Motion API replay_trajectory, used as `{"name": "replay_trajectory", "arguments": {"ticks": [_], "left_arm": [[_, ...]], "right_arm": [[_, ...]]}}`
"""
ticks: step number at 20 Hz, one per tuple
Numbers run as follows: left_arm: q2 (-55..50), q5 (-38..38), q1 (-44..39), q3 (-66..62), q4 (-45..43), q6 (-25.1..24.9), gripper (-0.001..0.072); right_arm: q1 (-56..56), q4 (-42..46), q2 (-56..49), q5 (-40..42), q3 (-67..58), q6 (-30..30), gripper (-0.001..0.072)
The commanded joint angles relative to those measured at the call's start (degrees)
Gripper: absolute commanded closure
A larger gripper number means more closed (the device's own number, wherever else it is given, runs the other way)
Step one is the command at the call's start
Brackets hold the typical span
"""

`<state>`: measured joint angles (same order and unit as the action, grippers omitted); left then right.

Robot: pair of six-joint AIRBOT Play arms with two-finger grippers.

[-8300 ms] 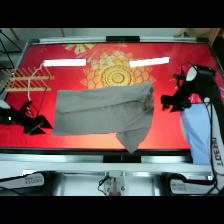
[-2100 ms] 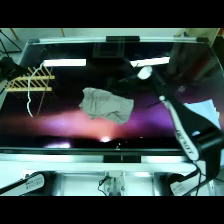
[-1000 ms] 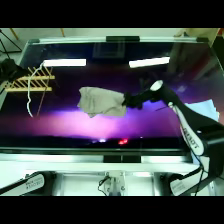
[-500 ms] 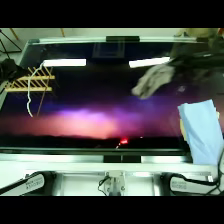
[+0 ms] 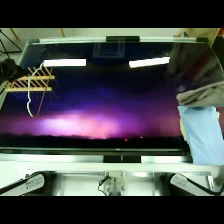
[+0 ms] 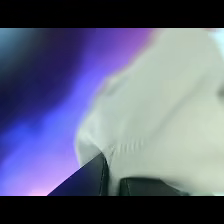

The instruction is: Fold the shirts.

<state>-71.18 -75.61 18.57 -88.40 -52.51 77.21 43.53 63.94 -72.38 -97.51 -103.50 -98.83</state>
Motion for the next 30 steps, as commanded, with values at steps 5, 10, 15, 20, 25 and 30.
{"name": "replay_trajectory", "arguments": {"ticks": [5, 10, 15, 20, 25, 30], "left_arm": [[0.04, 0.02, -0.04, 0.0, 0.02, -1.11, 0.0675], [0.04, 0.02, -0.04, 0.0, 0.02, -1.11, 0.0675], [0.02, 0.02, -0.02, 0.0, 0.02, -1.11, 0.0675], [0.02, 0.04, -0.63, -0.04, -0.04, -1.2, 0.0676], [-0.72, -0.09, -12.61, -2.38, -20.26, 3.34, 0.0679], [-6.56, -6.82, -30.53, -2.56, -43.69, 11.65, 0.0313]], "right_arm": [[5.7, 17.66, 6.51, -9.14, 11.13, 1.51, 0.0646], [5.7, 26.86, 13.22, -8.0, 38.99, 3.67, 0.0646], [5.7, 29.29, 15.28, 0.24, 47.63, 3.87, 0.0027], [5.64, 28.44, 15.28, 6.1, 31.54, 4.81, 0.0034], [-1.62, 13.44, 15.28, 23.52, 11.65, 7.26, 0.0129], [-33.81, 18.71, 5.38, 13.03, 11.5, 3.8, 0.0127]]}}
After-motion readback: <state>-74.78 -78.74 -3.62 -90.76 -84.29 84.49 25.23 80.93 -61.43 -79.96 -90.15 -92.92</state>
